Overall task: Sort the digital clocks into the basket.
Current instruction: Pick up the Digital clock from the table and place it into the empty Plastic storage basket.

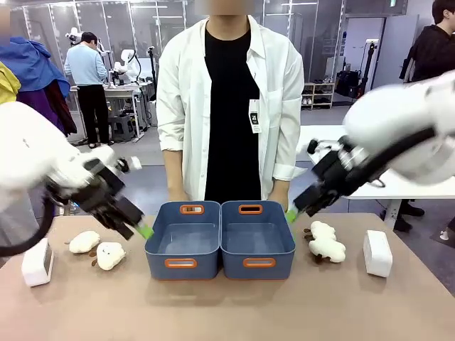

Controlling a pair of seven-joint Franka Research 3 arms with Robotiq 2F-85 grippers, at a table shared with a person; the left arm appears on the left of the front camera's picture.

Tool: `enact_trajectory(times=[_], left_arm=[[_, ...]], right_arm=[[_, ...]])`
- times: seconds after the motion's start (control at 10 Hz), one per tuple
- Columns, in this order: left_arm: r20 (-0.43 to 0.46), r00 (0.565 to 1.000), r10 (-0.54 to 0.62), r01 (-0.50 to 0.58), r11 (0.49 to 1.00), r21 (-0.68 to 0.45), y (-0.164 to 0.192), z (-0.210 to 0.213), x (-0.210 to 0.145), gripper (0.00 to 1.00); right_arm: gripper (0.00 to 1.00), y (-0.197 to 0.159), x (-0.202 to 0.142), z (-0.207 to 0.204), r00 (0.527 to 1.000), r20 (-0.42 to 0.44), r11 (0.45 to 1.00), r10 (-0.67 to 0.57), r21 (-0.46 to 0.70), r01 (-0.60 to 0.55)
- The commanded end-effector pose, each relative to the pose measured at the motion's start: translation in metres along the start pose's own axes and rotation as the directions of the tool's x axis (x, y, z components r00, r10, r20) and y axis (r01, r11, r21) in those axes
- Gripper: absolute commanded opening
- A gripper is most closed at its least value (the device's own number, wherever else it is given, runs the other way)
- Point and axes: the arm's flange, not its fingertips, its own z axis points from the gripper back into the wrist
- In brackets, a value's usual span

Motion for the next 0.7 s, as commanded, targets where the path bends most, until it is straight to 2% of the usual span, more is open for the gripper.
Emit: enact_trajectory(times=[0.0, 0.1, 0.2, 0.3, 0.4, 0.5, 0.6], left_arm=[[-0.073, 0.940, 0.333, -0.319, 0.783, -0.534, 0.060, 0.037, 0.007, 1.00], [-0.039, 0.904, 0.426, -0.337, 0.653, -0.678, 0.079, 0.057, -0.009, 1.00], [0.011, 0.859, 0.511, -0.332, 0.573, -0.749, 0.103, 0.082, -0.043, 1.00], [0.081, 0.804, 0.588, -0.315, 0.539, -0.781, 0.126, 0.106, -0.082, 1.00], [0.163, 0.769, 0.619, -0.251, 0.525, -0.813, 0.144, 0.133, -0.122, 1.00], [0.244, 0.722, 0.648, -0.217, 0.547, -0.808, 0.159, 0.158, -0.159, 1.00], [0.329, 0.670, 0.666, -0.218, 0.600, -0.769, 0.176, 0.189, -0.217, 1.00]], right_arm=[[1.00, -0.058, -0.004, 0.022, 0.954, -0.060, 0.867, -0.293, 0.405, 0.291], [1.00, -0.074, -0.025, 0.044, 0.917, -0.009, 0.759, -0.400, 0.558, 0.336], [1.00, -0.091, -0.065, 0.072, 0.880, 0.031, 0.693, -0.475, 0.630, 0.352], [1.00, -0.109, -0.106, 0.098, 0.832, 0.064, 0.663, -0.551, 0.639, 0.390], [1.00, -0.128, -0.144, 0.127, 0.764, 0.119, 0.633, -0.634, 0.647, 0.424], [1.00, -0.145, -0.180, 0.158, 0.682, 0.199, 0.612, -0.704, 0.657, 0.440], [1.00, -0.160, -0.231, 0.195, 0.559, 0.293, 0.581, -0.775, 0.679, 0.449]])
